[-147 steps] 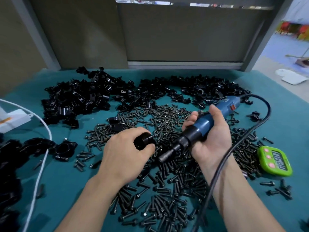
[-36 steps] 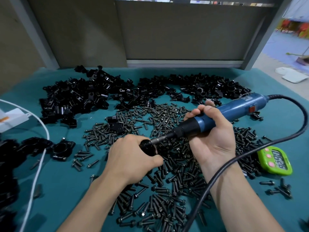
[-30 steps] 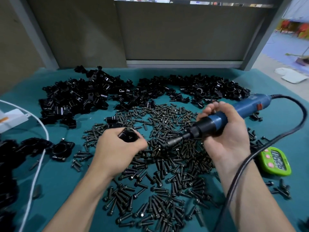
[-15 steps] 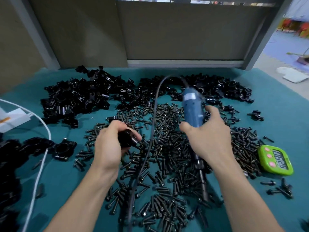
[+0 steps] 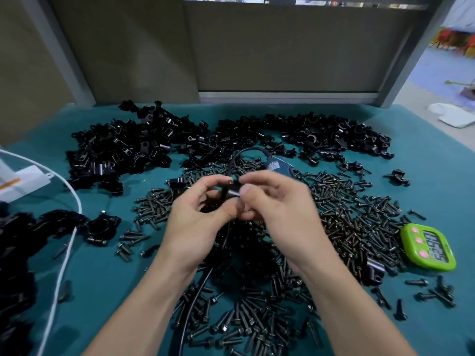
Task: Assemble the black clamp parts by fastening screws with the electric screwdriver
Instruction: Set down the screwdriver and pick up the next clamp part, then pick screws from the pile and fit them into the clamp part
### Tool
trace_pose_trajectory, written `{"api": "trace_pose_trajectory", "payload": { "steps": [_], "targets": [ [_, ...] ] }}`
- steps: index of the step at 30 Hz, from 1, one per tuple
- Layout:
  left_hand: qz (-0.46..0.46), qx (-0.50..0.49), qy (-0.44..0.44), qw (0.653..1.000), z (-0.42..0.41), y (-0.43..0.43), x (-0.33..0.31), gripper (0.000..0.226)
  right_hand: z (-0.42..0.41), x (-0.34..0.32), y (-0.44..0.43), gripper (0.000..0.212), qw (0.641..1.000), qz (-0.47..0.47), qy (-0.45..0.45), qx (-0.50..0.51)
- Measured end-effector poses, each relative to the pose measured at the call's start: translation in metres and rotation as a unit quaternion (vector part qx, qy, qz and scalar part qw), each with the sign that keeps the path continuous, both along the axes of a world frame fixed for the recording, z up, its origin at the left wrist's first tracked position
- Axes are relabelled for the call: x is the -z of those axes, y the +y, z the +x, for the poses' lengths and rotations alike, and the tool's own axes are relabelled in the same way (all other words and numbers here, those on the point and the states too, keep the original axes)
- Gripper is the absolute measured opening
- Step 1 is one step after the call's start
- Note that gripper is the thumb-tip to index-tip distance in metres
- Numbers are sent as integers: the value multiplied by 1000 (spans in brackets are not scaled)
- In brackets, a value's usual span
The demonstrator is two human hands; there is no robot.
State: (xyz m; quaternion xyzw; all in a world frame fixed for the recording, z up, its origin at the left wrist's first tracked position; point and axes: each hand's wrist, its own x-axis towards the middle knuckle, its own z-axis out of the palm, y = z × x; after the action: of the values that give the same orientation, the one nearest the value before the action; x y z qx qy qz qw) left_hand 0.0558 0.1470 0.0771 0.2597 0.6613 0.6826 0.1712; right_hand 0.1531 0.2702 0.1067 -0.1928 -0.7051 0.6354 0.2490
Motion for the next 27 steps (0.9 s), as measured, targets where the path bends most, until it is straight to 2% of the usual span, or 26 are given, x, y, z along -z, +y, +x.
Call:
{"api": "trace_pose_trajectory", "payload": {
  "steps": [1,3,8,11,13,16,18,20,24,27],
  "targets": [
    [-16,-37,21,999,-2,0,2,37,-2,3,-4,18,999,-44,-1,-27],
    [-59,-82,71,992,-5,-2,4,50,-7,7,-7,25,997,-70,-4,-19],
    [-50,-75,85,992,-7,-4,5,60,-7,13,-1,31,988,-151,26,-26],
    [16,-13,35,999,-3,-1,3,55,-8,13,0,32,973,-217,47,-69],
    [47,-5,12,999,-2,1,1,42,-8,12,-2,34,970,-224,45,-79],
    [46,-51,22,997,-2,2,2,41,-9,16,-4,32,974,-216,41,-51],
    [51,-82,25,995,-2,2,3,44,-11,18,-5,31,968,-246,44,-31],
    [75,-99,23,992,-2,0,0,44,-11,16,-8,29,960,-271,49,-58],
    [131,-121,-35,983,-2,-1,-11,34,-10,12,-15,23,965,-232,24,-120],
    [83,-172,-2,982,2,-4,-24,25,-15,3,-29,27,951,-264,26,-156]
  ]
}}
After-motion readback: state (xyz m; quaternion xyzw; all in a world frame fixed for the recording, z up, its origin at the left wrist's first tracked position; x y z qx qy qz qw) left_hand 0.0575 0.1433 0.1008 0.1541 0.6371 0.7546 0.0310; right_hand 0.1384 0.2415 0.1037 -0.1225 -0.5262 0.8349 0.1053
